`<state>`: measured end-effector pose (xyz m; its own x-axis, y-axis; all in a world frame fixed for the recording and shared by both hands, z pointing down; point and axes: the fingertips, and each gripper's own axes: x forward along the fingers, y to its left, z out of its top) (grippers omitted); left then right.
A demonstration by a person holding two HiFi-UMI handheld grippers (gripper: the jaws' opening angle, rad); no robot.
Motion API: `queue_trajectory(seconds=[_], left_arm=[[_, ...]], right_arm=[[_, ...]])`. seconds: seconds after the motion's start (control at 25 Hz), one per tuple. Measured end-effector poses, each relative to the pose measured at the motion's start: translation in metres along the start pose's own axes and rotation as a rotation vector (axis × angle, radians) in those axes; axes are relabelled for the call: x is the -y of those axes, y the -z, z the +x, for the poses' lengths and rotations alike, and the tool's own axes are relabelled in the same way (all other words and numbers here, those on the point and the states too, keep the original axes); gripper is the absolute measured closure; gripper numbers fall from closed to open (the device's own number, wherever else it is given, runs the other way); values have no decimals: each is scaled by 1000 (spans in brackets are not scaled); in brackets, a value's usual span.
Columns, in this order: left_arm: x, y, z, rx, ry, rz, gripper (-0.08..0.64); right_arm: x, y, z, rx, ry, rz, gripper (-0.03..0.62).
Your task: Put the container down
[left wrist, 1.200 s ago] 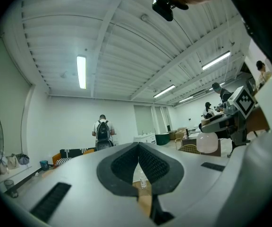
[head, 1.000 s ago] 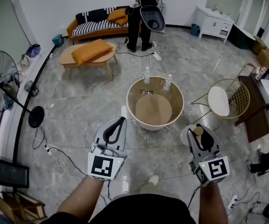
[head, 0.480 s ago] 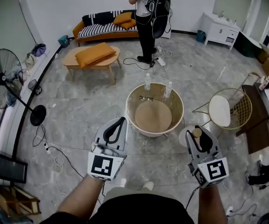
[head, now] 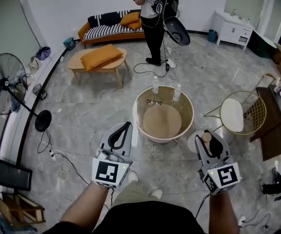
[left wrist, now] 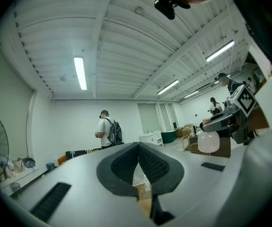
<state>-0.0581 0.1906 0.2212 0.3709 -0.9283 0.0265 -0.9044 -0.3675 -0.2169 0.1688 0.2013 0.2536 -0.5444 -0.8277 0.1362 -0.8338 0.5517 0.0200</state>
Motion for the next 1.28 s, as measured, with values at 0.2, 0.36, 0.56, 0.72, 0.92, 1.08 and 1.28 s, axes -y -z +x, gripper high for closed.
queue_trajectory(seconds=[0.2,0.36,0.56,0.72,0.92,1.08,1.28], left_arm=[[5,3,10,1,19,-10,545],[2,3,19,6,29,-2,545],[-6,4,38,20,45,-5,545],[-11,7,53,25,62,-9,545],[-27,15,74,9,72,-1,545],[-35,20,91,5,87,-2,545],[-45,25,113,6,105,-3,545]], right_arm=[[6,-2,2,-7,10,-6,440],[13,-6,6,5,40,-5,440],[20,-9,20,5,53,1,440],[28,-5,32,0,66,5,440],[33,-11,58,-6,77,6,440],[39,-6,74,-7,75,8,440],[47,-7,96,-15,88,22,440]])
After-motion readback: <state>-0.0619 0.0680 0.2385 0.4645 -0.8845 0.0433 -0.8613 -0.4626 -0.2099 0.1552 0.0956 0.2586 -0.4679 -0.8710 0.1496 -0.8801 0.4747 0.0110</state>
